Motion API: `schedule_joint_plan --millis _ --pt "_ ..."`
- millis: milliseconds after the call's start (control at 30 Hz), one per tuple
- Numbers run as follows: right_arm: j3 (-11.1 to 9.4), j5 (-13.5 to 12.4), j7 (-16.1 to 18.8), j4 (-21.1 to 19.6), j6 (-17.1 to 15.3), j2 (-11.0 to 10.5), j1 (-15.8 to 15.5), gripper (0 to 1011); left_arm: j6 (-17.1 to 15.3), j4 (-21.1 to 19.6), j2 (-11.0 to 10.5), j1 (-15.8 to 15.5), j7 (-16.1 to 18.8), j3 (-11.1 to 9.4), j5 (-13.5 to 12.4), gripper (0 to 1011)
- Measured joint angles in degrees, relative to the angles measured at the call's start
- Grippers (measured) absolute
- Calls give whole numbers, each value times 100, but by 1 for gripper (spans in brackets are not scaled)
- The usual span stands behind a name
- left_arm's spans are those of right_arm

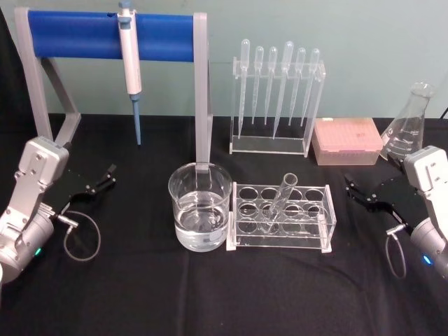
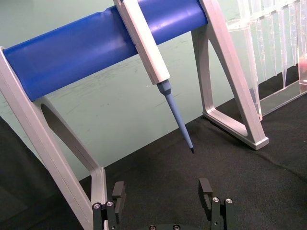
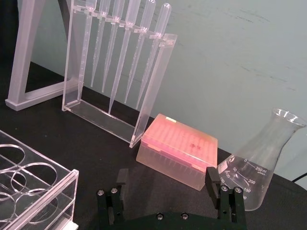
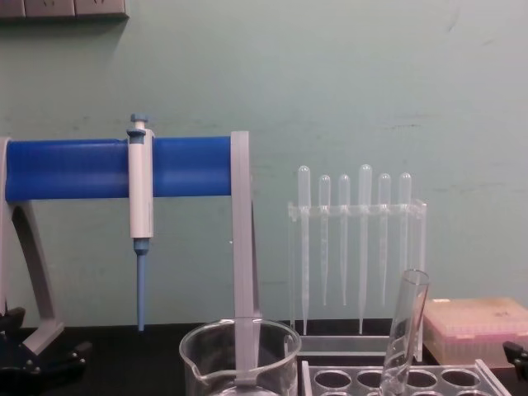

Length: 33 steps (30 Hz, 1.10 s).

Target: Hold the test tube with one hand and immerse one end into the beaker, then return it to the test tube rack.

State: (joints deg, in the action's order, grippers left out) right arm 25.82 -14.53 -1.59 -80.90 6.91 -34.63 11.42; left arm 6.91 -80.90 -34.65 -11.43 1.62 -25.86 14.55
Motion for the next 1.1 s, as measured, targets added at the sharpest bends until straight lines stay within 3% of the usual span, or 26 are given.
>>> schedule_joint_plan --millis 233,633,733,833,1100 --pt "-143 35 43 -173 44 -6 -54 1003 0 0 0 0 0 0 0 1000" --pt "-669 -177 236 -1247 -28 -370 -560 1003 0 0 0 0 0 0 0 1000" --pt "-809 -362 459 -1517 -29 -542 -759 1003 0 0 0 0 0 0 0 1000" --pt "-921 -580 903 -1764 48 -803 -998 1003 0 0 0 0 0 0 0 1000" --pt "-930 -1001 1982 -1911 245 -1184 -1266 1003 0 0 0 0 0 0 0 1000"
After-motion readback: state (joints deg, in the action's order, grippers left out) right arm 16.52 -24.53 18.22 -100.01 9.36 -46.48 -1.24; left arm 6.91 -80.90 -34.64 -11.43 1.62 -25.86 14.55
